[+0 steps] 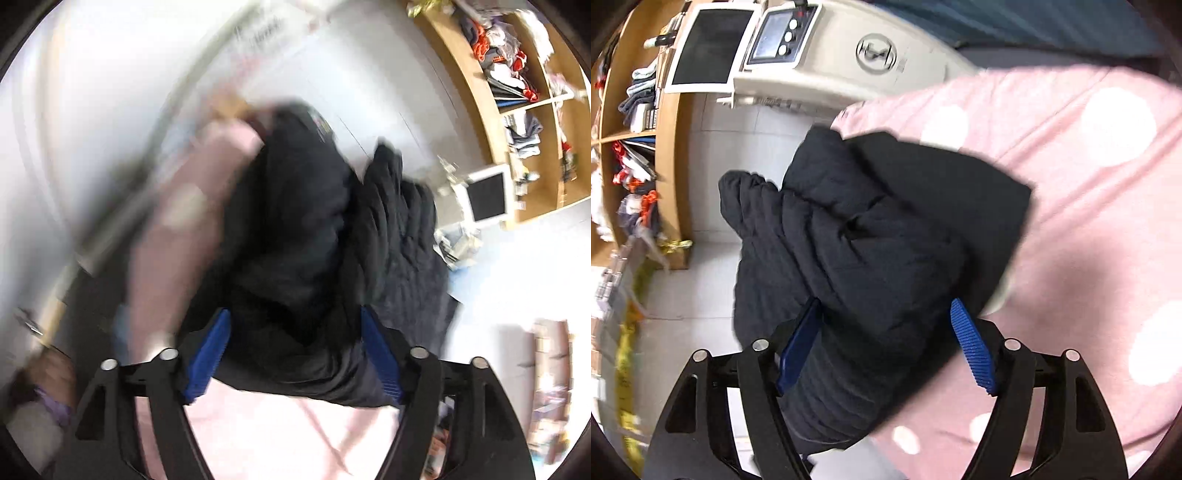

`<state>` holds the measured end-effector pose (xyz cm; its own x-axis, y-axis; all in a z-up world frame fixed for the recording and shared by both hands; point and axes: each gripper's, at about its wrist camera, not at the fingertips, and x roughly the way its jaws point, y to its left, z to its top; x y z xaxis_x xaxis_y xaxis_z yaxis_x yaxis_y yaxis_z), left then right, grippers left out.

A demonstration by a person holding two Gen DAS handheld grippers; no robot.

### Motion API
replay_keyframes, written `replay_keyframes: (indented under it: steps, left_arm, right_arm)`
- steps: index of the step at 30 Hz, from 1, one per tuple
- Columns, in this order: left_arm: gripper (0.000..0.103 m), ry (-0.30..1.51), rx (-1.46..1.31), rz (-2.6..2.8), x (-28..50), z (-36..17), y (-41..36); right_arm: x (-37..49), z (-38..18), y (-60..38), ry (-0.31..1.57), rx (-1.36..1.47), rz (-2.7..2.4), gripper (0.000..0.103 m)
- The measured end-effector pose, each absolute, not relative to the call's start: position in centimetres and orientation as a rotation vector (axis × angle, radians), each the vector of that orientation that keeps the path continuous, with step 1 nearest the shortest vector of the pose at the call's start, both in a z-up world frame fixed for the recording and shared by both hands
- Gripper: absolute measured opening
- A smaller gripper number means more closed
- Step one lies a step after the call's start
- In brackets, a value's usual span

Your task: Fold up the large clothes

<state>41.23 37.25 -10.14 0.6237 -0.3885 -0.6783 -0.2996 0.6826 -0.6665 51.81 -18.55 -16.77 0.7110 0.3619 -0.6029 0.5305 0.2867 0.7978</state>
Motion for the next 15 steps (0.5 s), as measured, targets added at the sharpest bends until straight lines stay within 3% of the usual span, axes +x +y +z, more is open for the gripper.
replay_keyframes:
  steps: [2,6,10,15]
  left_arm:
    - [0.091,0.885,-0.801,0.046,39.8,-8.2,37.9]
    - [0.096,0.920,-0.645,0.015,38.9,-4.8,35.2]
    - [0.097,1.016,-0.312,-0.064,39.2,-3.6,27.7]
    - [0.097,1.034,-0.222,-0.083,38.9,-4.4,20.6]
  right_arm:
    - [50.9,-16.1,-18.8,0.825,1.316,-0.156,0.077]
    - [51.0,-12.6,-16.0,0.934,1.099,-0.139,0.077]
    - [52.5,-8.9,-9.1,1.092,0.671,-0.102,0.078]
    - [53.2,-5.7,0.5,1.178,0.261,-0.038,0.087]
